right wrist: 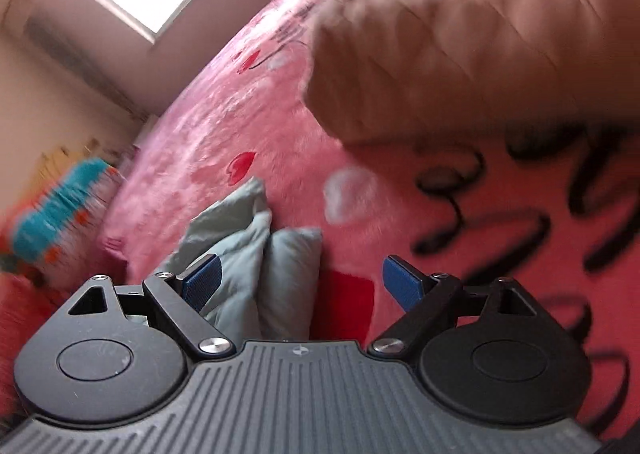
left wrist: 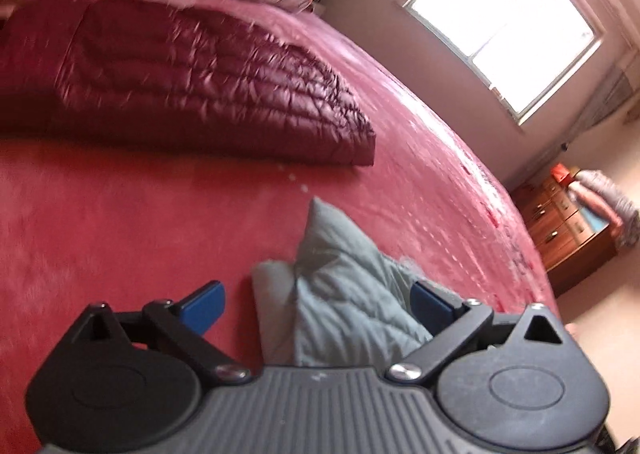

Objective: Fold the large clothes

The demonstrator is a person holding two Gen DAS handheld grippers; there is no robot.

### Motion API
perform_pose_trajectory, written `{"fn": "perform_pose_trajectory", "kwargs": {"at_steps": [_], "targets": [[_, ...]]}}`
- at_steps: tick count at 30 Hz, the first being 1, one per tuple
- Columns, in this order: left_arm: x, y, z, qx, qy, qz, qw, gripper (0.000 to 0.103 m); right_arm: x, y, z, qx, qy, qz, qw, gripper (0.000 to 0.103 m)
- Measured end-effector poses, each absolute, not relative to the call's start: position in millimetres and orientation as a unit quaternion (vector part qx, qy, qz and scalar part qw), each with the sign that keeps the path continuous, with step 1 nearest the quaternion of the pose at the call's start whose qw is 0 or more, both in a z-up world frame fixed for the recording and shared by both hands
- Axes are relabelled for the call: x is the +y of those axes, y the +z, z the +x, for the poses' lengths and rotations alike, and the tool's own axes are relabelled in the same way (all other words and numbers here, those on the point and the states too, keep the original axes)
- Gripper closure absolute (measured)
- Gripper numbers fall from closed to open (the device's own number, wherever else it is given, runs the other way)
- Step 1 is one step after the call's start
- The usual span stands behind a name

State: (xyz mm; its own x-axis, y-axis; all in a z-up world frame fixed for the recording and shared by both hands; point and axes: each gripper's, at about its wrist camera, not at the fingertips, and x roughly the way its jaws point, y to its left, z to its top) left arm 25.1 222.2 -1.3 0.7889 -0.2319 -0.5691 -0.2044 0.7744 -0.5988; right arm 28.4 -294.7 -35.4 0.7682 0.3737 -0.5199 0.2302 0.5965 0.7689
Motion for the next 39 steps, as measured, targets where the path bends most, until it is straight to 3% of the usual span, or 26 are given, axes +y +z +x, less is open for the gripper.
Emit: {"fn": "perform_pose_trajectory", "kwargs": {"at_steps": [5, 13, 36, 37, 39], "targets": [[218, -24, 28, 0.333, -0.054, -0.378, 0.862, 0.005, -295, -59, 14, 0.331, 0.116, 0.524, 0.776, 0.0], [216, -48, 41, 0.348, -0.097, -0.425, 0.83, 0.005, -266, -60, 32, 0.339, 0.176, 0.49, 0.783, 0.0], [186, -53, 61, 0.369, -0.165, -0.399, 0.823, 0.002, -220, -61, 97, 0.351, 0.238, 0.482, 0.767, 0.0], [185, -52, 62, 0.37, -0.165, -0.398, 0.823, 0.003, -220, -60, 97, 0.353, 0.235, 0.478, 0.769, 0.002], [183, -51, 61, 0.372, -0.166, -0.394, 0.824, 0.01, -218, -59, 98, 0.358, 0.228, 0.471, 0.773, 0.016]]}}
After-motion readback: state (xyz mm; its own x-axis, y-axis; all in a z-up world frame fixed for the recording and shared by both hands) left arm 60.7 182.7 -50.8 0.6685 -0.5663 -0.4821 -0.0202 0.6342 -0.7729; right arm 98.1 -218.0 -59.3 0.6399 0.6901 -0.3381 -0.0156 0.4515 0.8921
